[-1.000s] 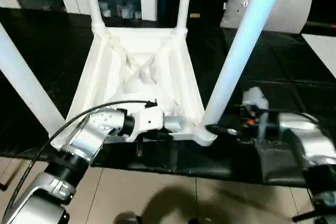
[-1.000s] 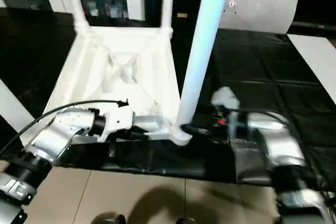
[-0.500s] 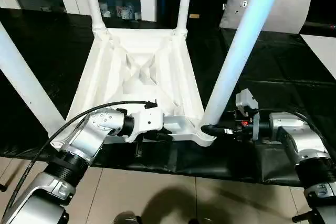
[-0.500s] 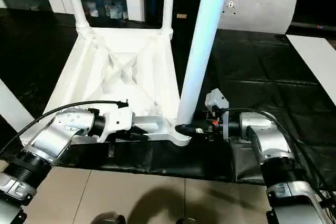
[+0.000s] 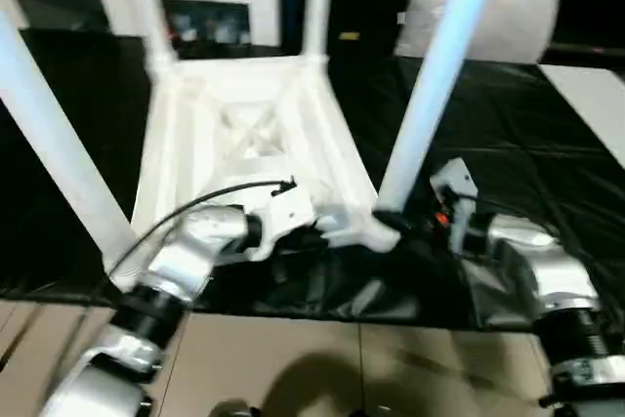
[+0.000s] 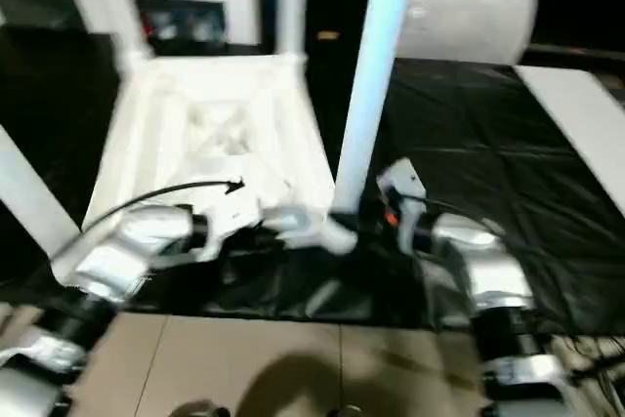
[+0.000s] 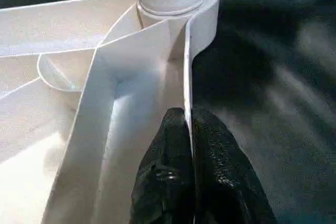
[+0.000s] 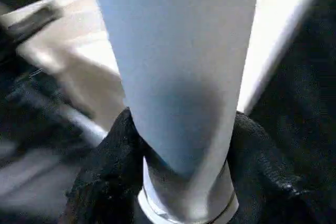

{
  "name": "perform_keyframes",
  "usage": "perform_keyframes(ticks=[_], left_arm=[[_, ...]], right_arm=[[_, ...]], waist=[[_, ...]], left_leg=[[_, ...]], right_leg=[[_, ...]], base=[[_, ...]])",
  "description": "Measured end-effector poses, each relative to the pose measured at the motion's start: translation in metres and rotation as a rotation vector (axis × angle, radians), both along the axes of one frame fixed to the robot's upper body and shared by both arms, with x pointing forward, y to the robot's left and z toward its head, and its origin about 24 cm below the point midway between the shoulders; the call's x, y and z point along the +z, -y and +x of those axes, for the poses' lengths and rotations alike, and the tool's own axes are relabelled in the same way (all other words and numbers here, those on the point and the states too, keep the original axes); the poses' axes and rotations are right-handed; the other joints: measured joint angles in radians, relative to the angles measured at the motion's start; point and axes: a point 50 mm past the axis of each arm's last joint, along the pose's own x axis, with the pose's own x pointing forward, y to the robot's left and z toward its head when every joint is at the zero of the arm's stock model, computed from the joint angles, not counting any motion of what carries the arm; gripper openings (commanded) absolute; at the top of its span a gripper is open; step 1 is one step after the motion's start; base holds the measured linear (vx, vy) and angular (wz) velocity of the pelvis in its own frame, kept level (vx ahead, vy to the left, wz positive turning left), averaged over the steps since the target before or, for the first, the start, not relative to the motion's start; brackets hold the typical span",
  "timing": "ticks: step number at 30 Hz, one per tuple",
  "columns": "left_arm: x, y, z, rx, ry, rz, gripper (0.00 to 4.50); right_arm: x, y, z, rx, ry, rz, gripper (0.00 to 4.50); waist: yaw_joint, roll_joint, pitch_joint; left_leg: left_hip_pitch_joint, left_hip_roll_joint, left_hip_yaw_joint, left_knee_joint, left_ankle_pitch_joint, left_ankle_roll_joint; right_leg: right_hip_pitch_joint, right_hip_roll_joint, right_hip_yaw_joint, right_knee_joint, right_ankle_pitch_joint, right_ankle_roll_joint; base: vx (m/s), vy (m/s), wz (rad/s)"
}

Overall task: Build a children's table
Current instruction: Rotate leg to tighten

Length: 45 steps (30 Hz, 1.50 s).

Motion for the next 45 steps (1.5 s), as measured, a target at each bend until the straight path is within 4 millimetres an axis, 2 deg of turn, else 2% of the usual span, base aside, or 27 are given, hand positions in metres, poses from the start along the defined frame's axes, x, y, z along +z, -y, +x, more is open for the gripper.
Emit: perform_keyframes(ticks=[3, 8, 9, 14, 15, 17, 19, 21, 26, 28, 29, 30, 31, 33, 35, 36, 39, 42, 44, 45], left_arm=[[-0.002, 0.016, 0.003, 0.082, -0.004, -0.013, 0.00], [-0.001, 0.030, 0.011, 0.185, 0.021, -0.009, 0.00], [-0.001, 0.031, 0.012, 0.197, 0.032, -0.006, 0.00], [0.001, 0.030, 0.013, 0.205, 0.047, -0.006, 0.00], [0.002, 0.030, 0.013, 0.202, 0.051, -0.005, 0.00], [0.003, 0.026, 0.013, 0.177, 0.068, 0.001, 0.00], [0.004, 0.021, 0.014, 0.148, 0.092, 0.011, 0.00], [0.006, 0.018, 0.014, 0.133, 0.108, 0.014, 0.00], [0.006, 0.018, 0.015, 0.129, 0.113, 0.013, 0.00], [0.006, 0.017, 0.015, 0.128, 0.115, 0.016, 0.00], [0.007, 0.014, 0.016, 0.119, 0.121, 0.023, 0.00], [0.008, 0.010, 0.015, 0.069, 0.129, 0.023, 0.43], [0.008, -0.001, 0.017, 0.066, 0.138, 0.034, 0.53], [0.013, -0.030, 0.024, 0.137, 0.176, 0.057, 0.61], [0.022, -0.038, 0.030, 0.167, 0.218, 0.052, 0.77], [0.027, -0.037, 0.031, 0.158, 0.246, 0.047, 0.99], [0.031, -0.035, 0.030, 0.121, 0.271, 0.041, 1.09], [0.032, -0.042, 0.030, 0.120, 0.273, 0.048, 1.43], [0.032, -0.043, 0.028, 0.120, 0.268, 0.022, 1.47], [0.031, -0.041, 0.025, 0.116, 0.261, 0.001, 1.73]], right_arm=[[0.000, -0.006, 0.008, -0.157, 0.004, -0.008, 1.92], [0.000, -0.025, 0.021, -0.395, 0.002, 0.014, 1.92], [0.001, -0.028, 0.023, -0.426, 0.000, 0.019, 2.48], [0.002, -0.032, 0.023, -0.444, 0.018, 0.035, 2.85], [0.002, -0.032, 0.023, -0.441, 0.024, 0.038, 3.03], [0.002, -0.030, 0.019, -0.414, 0.043, 0.047, 3.06], [0.001, -0.028, 0.014, -0.381, 0.064, 0.052, 3.40], [0.002, -0.028, 0.011, -0.356, 0.075, 0.055, 3.40], [0.003, -0.028, 0.011, -0.354, 0.078, 0.057, 3.40], [0.003, -0.027, 0.011, -0.353, 0.078, 0.056, 3.71], [0.003, -0.019, 0.007, -0.339, 0.083, 0.059, 3.77], [0.007, 0.002, -0.010, -0.249, 0.105, 0.068, 3.93], [0.008, 0.015, -0.021, -0.182, 0.110, 0.066, 4.06], [0.011, 0.027, -0.032, -0.130, 0.111, 0.085, 4.22], [0.016, 0.027, -0.033, -0.104, 0.130, 0.098, 4.27], [0.020, 0.024, -0.033, -0.078, 0.144, 0.117, 4.45], [0.028, 0.014, -0.035, 0.001, 0.163, 0.155, 4.50], [0.030, 0.015, -0.036, 0.027, 0.164, 0.154, 4.50], [0.033, 0.011, -0.039, 0.060, 0.162, 0.169, 4.50], [0.036, 0.006, -0.040, 0.089, 0.168, 0.188, 4.50]], waist=[[-0.015, 0.008, -0.004], [-0.030, 0.011, -0.006], [-0.032, 0.011, -0.005], [-0.030, 0.011, -0.005], [-0.029, 0.011, -0.005], [-0.026, 0.010, -0.005], [-0.020, 0.010, -0.005], [-0.018, 0.010, -0.005], [-0.018, 0.010, -0.005], [-0.018, 0.010, -0.005], [-0.014, 0.011, -0.005], [0.004, 0.014, -0.003], [0.007, 0.014, -0.001], [-0.011, 0.009, 0.002], [-0.022, 0.006, 0.003], [-0.020, 0.006, 0.003], [-0.016, 0.004, 0.005], [-0.013, 0.004, 0.004], [-0.009, 0.004, 0.004], [-0.006, 0.004, 0.004]], left_leg=[[-0.001, -0.001, 0.000, -0.001, 0.000, 0.000], [-0.004, -0.003, 0.000, -0.002, 0.000, 0.000], [-0.006, -0.003, 0.000, -0.002, 0.000, 0.000], [-0.007, -0.003, 0.000, -0.004, 0.000, 0.001], [-0.007, -0.003, 0.000, -0.005, 0.000, 0.001], [-0.007, -0.003, 0.000, -0.008, 0.000, 0.000], [-0.008, -0.002, 0.000, -0.011, 0.000, 0.000], [-0.013, -0.001, 0.000, -0.012, 0.000, 0.000], [-0.015, -0.001, 0.000, -0.011, 0.000, 0.000], [-0.015, -0.001, 0.000, -0.011, 0.000, 0.000], [-0.016, -0.001, 0.000, -0.011, 0.000, 0.000], [-0.017, -0.001, 0.000, -0.013, 0.000, 0.000], [-0.017, -0.001, 0.000, -0.013, 0.000, 0.001], [-0.020, 0.001, 0.001, -0.012, 0.000, 0.001], [-0.020, 0.003, 0.001, -0.012, 0.000, 0.000], [-0.017, 0.003, 0.001, -0.012, 0.000, 0.000], [-0.017, 0.003, 0.001, -0.011, 0.000, 0.000], [-0.018, 0.002, 0.001, -0.010, 0.000, 0.000], [-0.019, 0.001, 0.001, -0.010, 0.000, 0.000], [-0.019, 0.001, 0.001, -0.011, 0.000, 0.000]], right_leg=[[0.001, 0.000, -0.001, -0.008, 0.000, 0.000], [-0.002, -0.002, 0.000, -0.009, 0.000, 0.000], [-0.003, -0.002, -0.001, -0.009, 0.000, 0.000], [-0.004, -0.002, 0.000, -0.008, 0.001, 0.000], [-0.004, -0.002, 0.000, -0.007, 0.001, 0.000], [-0.005, -0.002, -0.001, -0.007, 0.002, 0.001], [-0.007, -0.001, -0.001, -0.006, 0.003, 0.004], [-0.011, 0.001, -0.001, -0.006, 0.004, 0.003], [-0.013, 0.000, -0.001, -0.007, 0.007, -0.002], [-0.013, 0.000, -0.001, -0.007, 0.006, -0.002], [-0.013, 0.000, -0.001, -0.007, 0.006, 0.000], [-0.013, 0.000, -0.001, -0.010, 0.003, 0.005], [-0.013, 0.000, -0.001, -0.010, 0.003, 0.005], [-0.016, 0.003, 0.000, -0.008, 0.004, 0.004], [-0.017, 0.004, -0.002, -0.007, 0.005, 0.004], [-0.017, 0.004, -0.002, -0.007, 0.004, 0.004], [-0.016, 0.004, -0.002, -0.007, 0.005, 0.004], [-0.016, 0.002, -0.001, -0.008, 0.005, 0.003], [-0.016, 0.002, -0.001, -0.008, 0.008, -0.002], [-0.017, 0.002, -0.001, -0.008, 0.008, -0.001]], base=[[0.000, 0.000, 0.00], [0.000, 0.000, 0.00], [0.000, 0.000, 0.00], [0.000, 0.000, 0.00], [0.000, 0.000, 0.00], [0.000, 0.000, 0.00], [0.000, 0.000, 0.00], [0.000, 0.000, 0.00], [0.000, 0.000, 0.00], [0.000, 0.000, 0.00], [0.000, 0.000, 0.00], [0.000, 0.000, 0.00], [0.000, 0.000, 0.00], [0.000, 0.000, 0.00], [0.000, 0.000, 0.00], [0.000, 0.000, 0.00], [0.000, 0.000, 0.00], [0.000, 0.000, 0.00], [0.000, 0.000, 0.00], [0.000, 0.000, 0.00]])
